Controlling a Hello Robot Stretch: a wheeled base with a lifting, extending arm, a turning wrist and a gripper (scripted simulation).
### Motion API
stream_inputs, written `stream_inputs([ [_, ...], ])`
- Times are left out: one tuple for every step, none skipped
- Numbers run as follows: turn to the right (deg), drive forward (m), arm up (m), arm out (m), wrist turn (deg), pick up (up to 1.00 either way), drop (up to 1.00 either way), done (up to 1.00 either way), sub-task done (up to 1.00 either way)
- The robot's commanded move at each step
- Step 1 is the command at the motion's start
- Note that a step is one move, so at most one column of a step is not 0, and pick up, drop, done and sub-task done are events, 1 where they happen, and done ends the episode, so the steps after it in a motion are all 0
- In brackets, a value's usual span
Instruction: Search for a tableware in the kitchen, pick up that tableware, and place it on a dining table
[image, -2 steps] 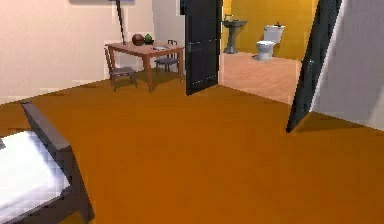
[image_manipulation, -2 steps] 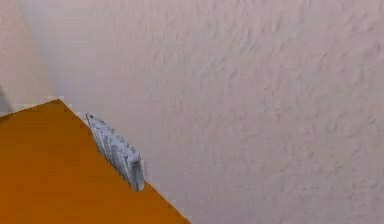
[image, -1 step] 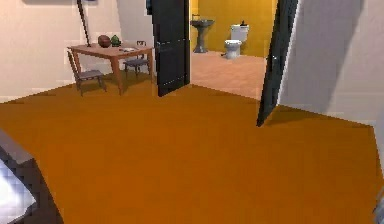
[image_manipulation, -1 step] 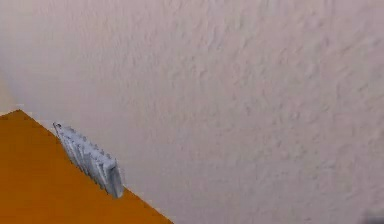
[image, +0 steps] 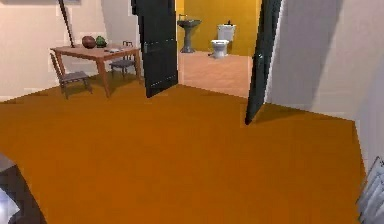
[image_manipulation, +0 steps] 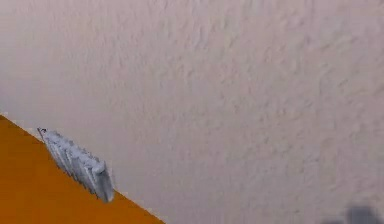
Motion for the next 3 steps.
stream_inputs([
  [0.0,1.00,0.00,0.00,0.0,0.00,0.00,0.00,0.00],
  [0.0,1.00,0.00,0.00,0.0,0.00,0.00,0.00,0.00],
  [0.0,0.80,0.00,0.00,0.0,0.00,0.00,0.00,0.00],
])
